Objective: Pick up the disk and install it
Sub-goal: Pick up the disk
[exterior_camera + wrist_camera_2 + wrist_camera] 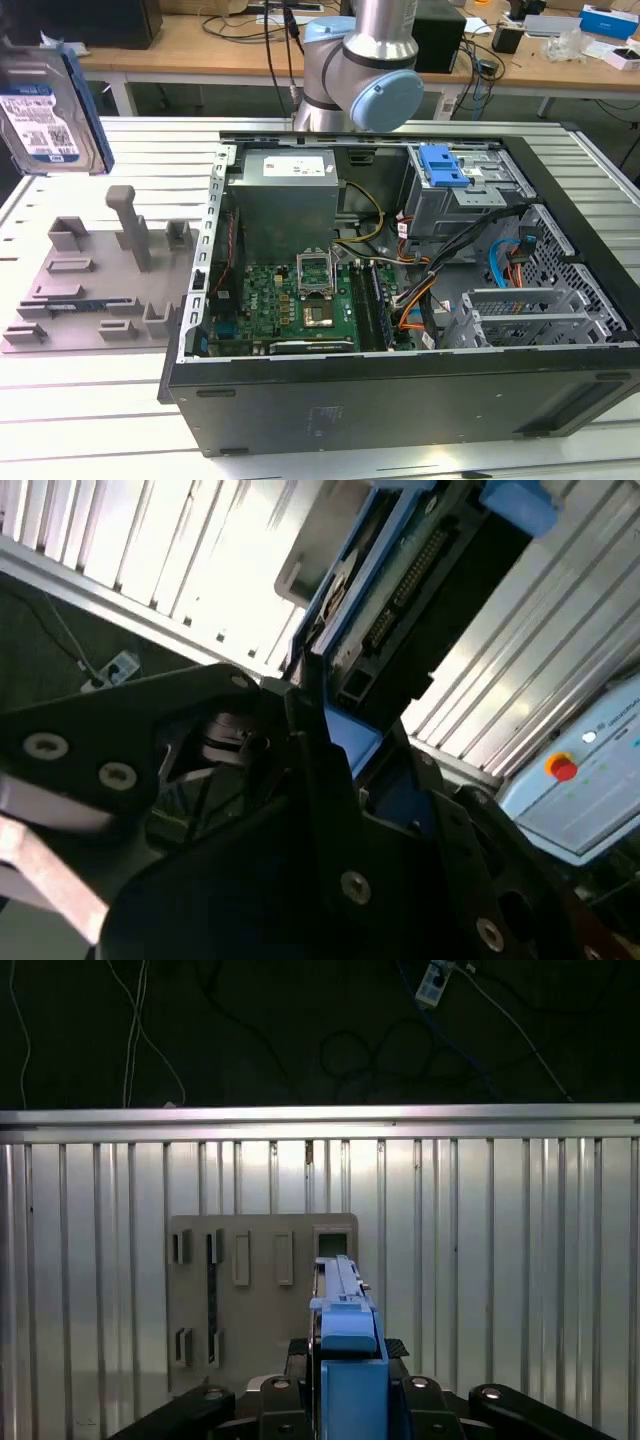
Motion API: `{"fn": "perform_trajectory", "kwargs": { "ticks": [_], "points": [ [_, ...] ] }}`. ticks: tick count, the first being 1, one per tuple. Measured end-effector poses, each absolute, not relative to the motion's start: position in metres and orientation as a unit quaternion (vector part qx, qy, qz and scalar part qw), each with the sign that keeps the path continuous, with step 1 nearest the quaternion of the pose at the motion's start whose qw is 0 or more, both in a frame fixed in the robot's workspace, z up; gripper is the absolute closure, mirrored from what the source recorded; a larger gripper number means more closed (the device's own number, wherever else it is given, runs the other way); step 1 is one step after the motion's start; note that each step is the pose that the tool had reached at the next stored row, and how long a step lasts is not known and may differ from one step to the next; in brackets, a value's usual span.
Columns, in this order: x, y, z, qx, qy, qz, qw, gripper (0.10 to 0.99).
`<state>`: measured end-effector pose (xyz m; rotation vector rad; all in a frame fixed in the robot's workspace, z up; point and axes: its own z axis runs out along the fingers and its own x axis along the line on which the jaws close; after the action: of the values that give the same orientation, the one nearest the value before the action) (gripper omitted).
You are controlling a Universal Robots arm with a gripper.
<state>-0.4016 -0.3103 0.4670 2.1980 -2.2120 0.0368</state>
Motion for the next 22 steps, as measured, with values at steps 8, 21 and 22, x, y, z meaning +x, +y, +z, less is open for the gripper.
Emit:
{"fn": "perform_trajectory", "kwargs": {
  "ticks": [8, 21, 22],
  "points": [
    [-0.365, -0.337, 0.482, 0.705, -0.709, 0.005, 0.015, 0.722],
    [-0.289, -0.382, 0.485, 0.705, -0.709, 0.000, 0.021, 0.722],
    [-0.283, -0.386, 0.485, 0.705, -0.709, 0.000, 0.021, 0.722]
  ]
}}
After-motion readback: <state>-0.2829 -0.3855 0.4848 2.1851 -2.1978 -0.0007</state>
